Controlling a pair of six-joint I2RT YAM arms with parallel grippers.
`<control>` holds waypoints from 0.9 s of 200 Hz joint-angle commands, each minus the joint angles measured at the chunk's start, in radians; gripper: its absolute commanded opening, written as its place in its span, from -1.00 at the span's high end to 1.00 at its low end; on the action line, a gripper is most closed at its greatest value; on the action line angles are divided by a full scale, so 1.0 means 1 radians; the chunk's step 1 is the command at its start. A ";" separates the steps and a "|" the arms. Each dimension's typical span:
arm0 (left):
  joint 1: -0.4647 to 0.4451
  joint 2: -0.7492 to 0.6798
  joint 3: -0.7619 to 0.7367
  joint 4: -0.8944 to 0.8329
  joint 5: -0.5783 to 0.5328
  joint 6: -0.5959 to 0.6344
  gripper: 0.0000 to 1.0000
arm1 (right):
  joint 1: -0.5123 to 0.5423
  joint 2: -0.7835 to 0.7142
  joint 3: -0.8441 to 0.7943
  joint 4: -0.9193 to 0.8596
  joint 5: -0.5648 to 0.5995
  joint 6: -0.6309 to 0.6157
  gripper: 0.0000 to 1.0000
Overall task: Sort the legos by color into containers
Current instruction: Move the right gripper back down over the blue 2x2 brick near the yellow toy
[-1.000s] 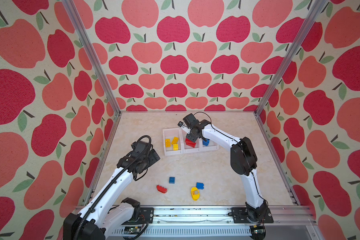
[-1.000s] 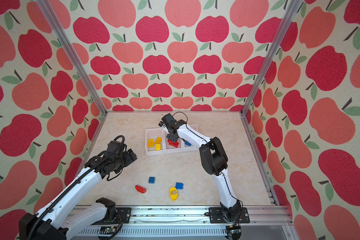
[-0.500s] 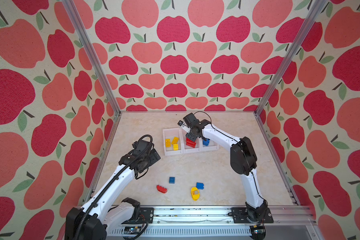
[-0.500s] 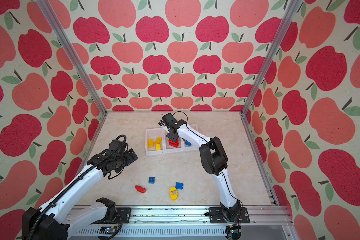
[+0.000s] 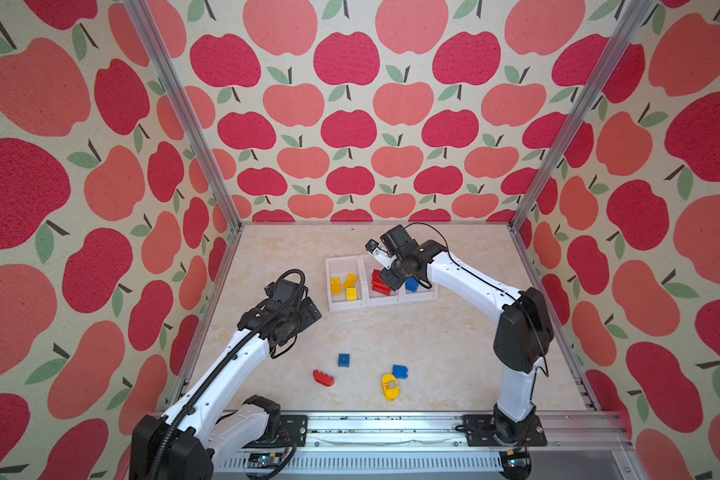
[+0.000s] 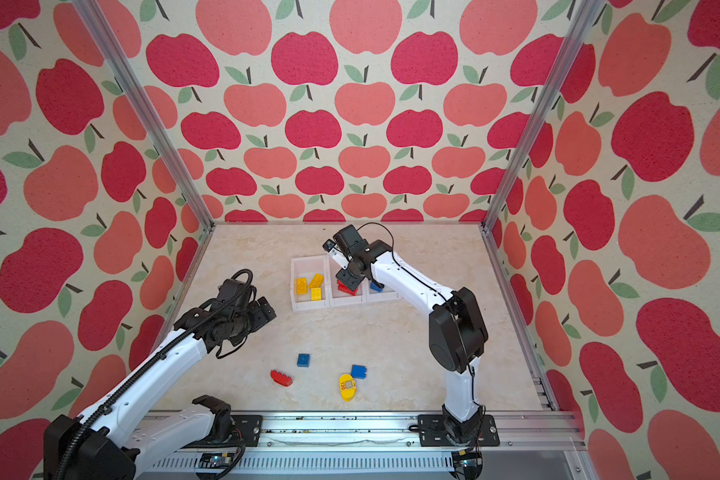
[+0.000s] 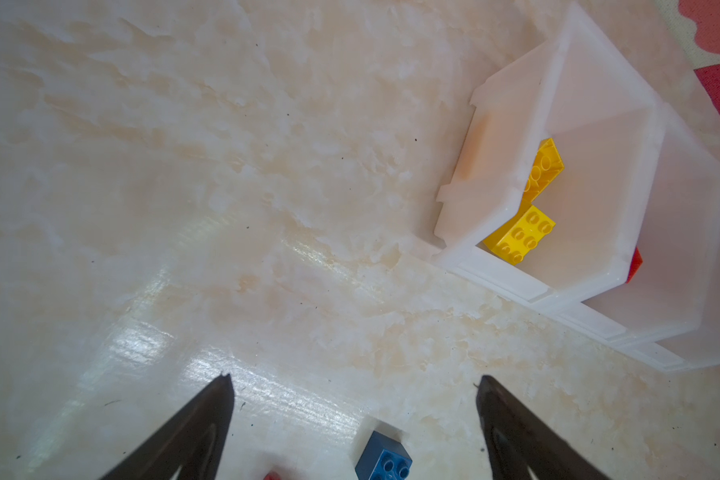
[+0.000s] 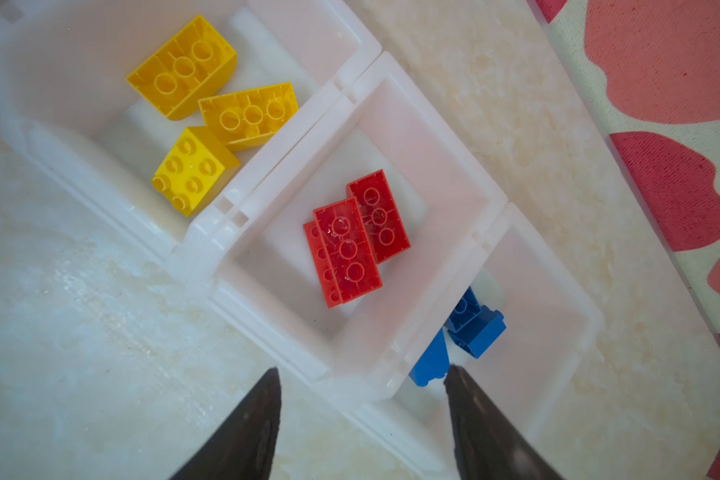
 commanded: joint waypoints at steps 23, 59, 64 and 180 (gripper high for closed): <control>0.002 0.000 0.014 0.018 0.019 0.025 -0.87 | 0.048 -0.183 -0.209 -0.082 -0.136 0.053 -0.32; 0.001 0.009 0.011 0.029 0.030 0.030 -0.87 | 0.101 -0.304 -0.380 -0.067 -0.188 0.060 -0.33; 0.000 0.007 0.011 0.031 0.030 0.030 -0.87 | 0.111 -0.320 -0.404 -0.058 -0.189 0.055 -0.33; -0.001 0.005 0.009 0.031 0.033 0.035 -0.87 | 0.287 -0.400 -0.707 -0.002 -0.188 -0.027 -0.35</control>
